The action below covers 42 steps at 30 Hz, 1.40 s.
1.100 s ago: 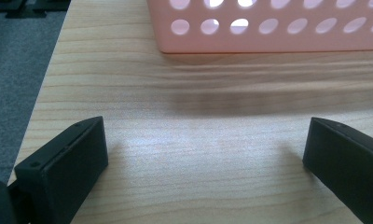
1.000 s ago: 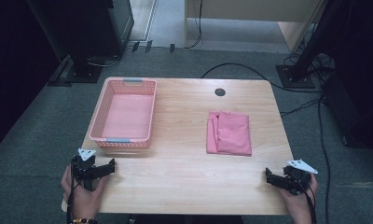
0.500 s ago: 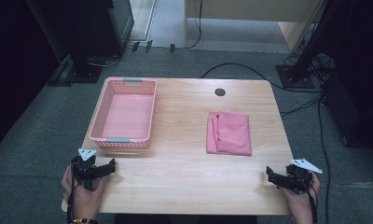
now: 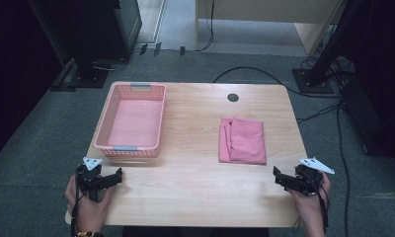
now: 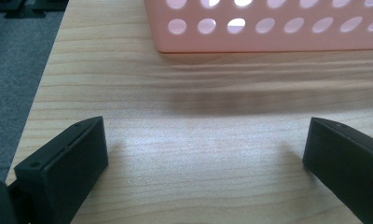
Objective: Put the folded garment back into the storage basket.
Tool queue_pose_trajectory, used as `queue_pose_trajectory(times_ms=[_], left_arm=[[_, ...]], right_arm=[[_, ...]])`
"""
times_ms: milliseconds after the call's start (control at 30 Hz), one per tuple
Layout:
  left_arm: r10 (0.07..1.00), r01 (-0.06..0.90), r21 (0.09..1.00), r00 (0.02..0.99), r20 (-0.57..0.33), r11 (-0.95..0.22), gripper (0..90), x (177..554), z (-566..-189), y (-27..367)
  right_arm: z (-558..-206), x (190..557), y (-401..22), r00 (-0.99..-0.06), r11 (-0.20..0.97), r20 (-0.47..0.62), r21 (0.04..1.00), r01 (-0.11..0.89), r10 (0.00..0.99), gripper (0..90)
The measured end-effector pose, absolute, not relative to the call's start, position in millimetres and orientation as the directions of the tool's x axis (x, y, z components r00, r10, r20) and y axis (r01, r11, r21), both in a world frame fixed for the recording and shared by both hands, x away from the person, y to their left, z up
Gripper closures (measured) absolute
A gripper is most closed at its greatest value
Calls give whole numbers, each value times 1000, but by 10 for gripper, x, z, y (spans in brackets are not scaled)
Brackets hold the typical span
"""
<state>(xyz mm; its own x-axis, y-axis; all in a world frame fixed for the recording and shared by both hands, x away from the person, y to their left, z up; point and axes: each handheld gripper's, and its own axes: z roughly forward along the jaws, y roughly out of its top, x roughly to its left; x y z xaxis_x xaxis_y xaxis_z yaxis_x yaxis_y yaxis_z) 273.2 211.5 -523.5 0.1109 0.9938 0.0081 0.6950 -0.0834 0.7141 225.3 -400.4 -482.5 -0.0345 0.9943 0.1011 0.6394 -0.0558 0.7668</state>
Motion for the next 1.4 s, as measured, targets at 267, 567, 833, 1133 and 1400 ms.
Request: queue_pose_trajectory(times_ms=[267, 567, 833, 1133, 1400], left_arm=[[994, 695, 714, 113, 8, -85, 0, 2729, -5235, 2113], [993, 694, 714, 122, 7, -90, 0, 2725, -5235, 2108], [992, 694, 714, 122, 8, -91, 0, 2723, -5235, 2107], [992, 694, 714, 122, 7, -90, 0, 2723, -5235, 2106], [992, 694, 714, 125, 7, -92, 0, 2722, -5236, 2103]], right_arm=[[-4751, 2364, -3868, -46, -54, 105, 784, 618, 993, 5], [-4697, 2473, -3692, -86, -30, 104, 786, 617, 991, 5], [-4632, 2556, -3550, -113, -11, 101, 793, 609, 988, 6], [-4592, 2664, -3375, -148, 21, 89, 790, 613, 985, 6], [-4571, 2739, -3264, -165, 38, 81, 790, 612, 983, 6]])
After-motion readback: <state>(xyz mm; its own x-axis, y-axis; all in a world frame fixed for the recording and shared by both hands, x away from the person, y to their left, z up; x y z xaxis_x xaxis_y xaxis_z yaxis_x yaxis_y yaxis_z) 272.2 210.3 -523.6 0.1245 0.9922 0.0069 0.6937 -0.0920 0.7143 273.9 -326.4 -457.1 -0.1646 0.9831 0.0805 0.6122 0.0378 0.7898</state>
